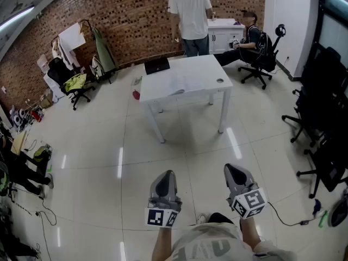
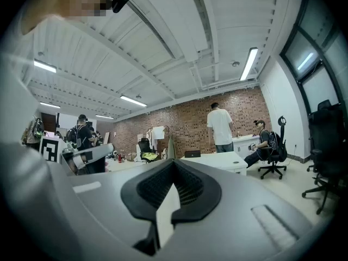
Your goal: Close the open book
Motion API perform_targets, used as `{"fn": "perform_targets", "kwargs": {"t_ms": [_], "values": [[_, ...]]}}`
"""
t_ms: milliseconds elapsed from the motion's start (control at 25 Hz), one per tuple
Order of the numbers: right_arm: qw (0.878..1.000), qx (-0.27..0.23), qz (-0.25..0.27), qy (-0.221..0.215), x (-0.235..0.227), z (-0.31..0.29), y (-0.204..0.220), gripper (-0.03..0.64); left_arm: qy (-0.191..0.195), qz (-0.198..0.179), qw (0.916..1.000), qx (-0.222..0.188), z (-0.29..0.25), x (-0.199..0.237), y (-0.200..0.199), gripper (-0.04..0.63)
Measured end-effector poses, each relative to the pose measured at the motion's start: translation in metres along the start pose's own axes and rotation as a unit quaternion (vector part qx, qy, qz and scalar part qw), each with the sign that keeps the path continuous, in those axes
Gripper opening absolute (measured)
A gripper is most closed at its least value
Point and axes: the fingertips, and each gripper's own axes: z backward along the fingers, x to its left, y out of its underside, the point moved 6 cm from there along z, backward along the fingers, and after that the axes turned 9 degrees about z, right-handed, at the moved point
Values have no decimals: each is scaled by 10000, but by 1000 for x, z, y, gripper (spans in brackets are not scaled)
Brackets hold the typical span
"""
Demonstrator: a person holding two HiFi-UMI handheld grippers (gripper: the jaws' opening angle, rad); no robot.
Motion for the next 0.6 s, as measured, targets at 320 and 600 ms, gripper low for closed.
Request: {"fn": "perform_targets", "kwargs": {"t_ms": [320, 600], "values": [[9997, -15, 254, -64, -20, -22, -5, 1, -365, -167, 9990, -188, -14, 23, -3, 15], [9987, -122, 332, -365, -21, -42, -17, 0, -343, -173, 9991, -190, -32, 18, -9, 15]]}}
